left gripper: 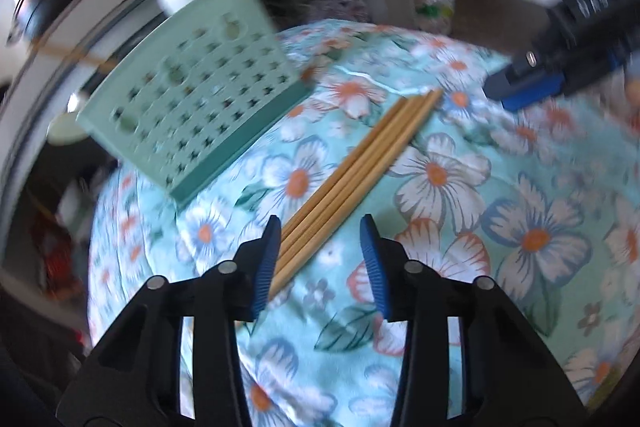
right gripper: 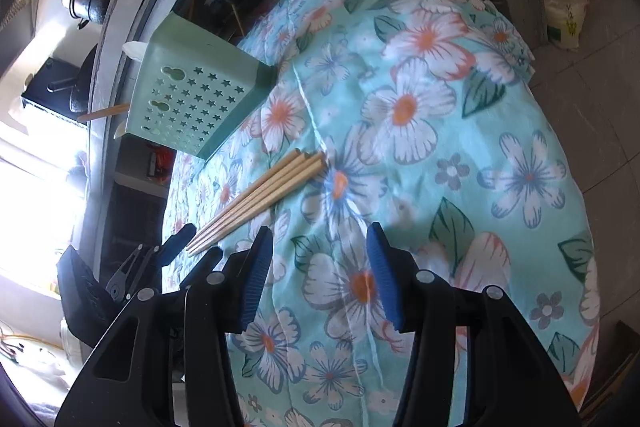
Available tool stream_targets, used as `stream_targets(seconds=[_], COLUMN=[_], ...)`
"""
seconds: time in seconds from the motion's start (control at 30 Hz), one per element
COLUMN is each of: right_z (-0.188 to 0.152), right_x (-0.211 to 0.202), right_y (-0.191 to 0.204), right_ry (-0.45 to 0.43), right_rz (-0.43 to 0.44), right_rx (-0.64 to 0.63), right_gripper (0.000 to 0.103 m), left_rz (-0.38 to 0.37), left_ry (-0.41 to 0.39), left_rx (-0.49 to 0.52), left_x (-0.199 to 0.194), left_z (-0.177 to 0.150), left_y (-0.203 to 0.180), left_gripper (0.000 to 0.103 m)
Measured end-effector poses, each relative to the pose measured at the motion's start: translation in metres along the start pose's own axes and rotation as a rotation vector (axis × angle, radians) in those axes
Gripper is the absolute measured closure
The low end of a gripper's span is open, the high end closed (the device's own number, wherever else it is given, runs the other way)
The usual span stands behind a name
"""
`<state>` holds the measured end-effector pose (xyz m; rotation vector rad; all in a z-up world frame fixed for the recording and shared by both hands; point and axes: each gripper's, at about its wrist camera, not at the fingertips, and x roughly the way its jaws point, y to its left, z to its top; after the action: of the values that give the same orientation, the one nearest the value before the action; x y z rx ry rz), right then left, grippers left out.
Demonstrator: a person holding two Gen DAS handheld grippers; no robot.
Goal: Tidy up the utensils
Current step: 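Move the left gripper to the chopstick bundle and close on one chopstick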
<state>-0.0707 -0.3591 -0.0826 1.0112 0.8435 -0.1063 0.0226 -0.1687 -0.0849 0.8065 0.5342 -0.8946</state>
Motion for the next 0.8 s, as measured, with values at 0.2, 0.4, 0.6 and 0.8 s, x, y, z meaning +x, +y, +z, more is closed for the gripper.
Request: stream_targets(seconds=[0.2, 0.4, 0.6, 0.8], right_z=[-0.001, -0.003, -0.003, -0.004], right_x=[0.0, 0.001, 0.0, -0.003], right_y=[-0.009, -0.015, -0.018, -0.023], right_ry=[-0.001, 0.004, 0.0, -0.006], right_rz=[0.03, 0.055, 0.074, 0.085], right_rx=[0.027, 0.04, 0.049, 0.059], right_gripper=[0.055, 0.055, 0.055, 0.055], left_rz=[0.05, 0.109, 0.154, 0.119], left_ry=[0.025, 0.024, 0.025, 0.067], left_rx=[0.165, 0.262, 0.346, 0.374], left_x=[0.015, 0.02, 0.017, -0.002], left_z=[0.002, 0.004, 0.002, -0.002], left_y=[-0.021, -0.032, -0.042, -0.049], left_gripper=[0.075, 0.087, 0.093, 0.097])
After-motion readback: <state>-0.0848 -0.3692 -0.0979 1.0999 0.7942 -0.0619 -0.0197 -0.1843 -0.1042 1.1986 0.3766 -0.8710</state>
